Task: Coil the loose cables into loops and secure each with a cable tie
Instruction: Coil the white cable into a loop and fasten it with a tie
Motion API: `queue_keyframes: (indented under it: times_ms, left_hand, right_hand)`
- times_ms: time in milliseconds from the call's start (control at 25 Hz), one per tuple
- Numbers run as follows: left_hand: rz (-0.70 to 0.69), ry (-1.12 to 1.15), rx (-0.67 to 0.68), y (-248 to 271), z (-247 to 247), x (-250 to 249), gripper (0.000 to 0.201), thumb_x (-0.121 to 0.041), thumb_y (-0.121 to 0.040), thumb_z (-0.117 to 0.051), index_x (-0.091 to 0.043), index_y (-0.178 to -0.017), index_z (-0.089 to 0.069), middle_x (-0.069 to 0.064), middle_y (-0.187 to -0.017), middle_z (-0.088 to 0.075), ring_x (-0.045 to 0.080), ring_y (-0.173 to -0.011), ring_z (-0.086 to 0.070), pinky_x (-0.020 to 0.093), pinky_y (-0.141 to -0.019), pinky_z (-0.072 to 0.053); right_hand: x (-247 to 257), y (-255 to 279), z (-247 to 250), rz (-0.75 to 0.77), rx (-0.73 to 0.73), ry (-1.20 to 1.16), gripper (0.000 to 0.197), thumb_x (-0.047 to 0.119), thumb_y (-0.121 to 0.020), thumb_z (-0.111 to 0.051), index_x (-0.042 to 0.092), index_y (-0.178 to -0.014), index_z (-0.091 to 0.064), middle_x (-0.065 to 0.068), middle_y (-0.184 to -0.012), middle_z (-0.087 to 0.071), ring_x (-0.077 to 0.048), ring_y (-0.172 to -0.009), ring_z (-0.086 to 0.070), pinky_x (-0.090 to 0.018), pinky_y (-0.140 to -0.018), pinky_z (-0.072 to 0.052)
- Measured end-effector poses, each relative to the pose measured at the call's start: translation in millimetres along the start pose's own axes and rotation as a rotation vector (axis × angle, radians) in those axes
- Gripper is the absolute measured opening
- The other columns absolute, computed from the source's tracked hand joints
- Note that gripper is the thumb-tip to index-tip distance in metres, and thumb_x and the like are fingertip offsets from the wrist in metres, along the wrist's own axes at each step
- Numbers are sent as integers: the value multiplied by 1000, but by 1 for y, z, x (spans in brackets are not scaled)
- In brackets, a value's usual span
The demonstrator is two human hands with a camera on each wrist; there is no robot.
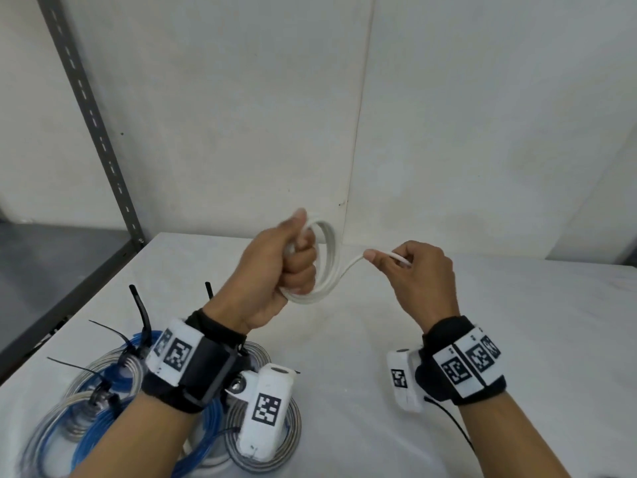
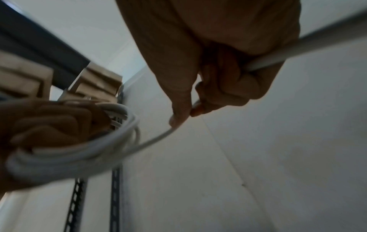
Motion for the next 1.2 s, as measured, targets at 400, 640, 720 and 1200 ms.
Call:
queue_keyframes:
  times_ms: [400,640,720,1200]
  left_hand:
    - [-71,-721,27,1,-18,31,47,-44,-109,-34,-15,-71,-35,-7,-57,-29,12,-51,-22,23,-51,-24]
    - [-79,-387,-90,-5,-4,32,60,-73,-92,-40,-16,-85,-58,12,-79,-45,26,-75,-40,42,-71,-34]
    - [-71,-304,-184,-5,5,29,43,-58,-93,-49,-18,-78,-55,11,-77,-42,28,-77,-43,45,-73,-35]
    - [-32,482,-199,-3,16,9,55,-58,-103,-38,-20,-64,-38,-9,-41,-20,10,-40,-6,21,-41,-14]
  right_hand:
    - [50,30,-18,166,201,-396,32,17,-106,-45,10,-90,-73,21,-53,-54,-2,-52,-48,-19,-59,-34]
    - [90,72,-28,434,166,-311,21,15,-104,-53,15,-112,-73,7,-81,-71,-9,-73,-66,-23,-66,-52]
    - [94,77,-32,453,194,-331,17,17,-102,-58,19,-109,-73,10,-82,-71,-10,-73,-66,-28,-65,-54]
    - [64,42,-30,327,412,-350,30,42,-71,-87,16,-73,-71,7,-60,-67,-7,-53,-55,-25,-54,-43]
Point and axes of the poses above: each hand's wrist, its own y-axis away from the middle knuckle, its own z-axis out of the back of the hand, x = y × z, the point moved 9 cm from there along -y, towards the middle knuckle
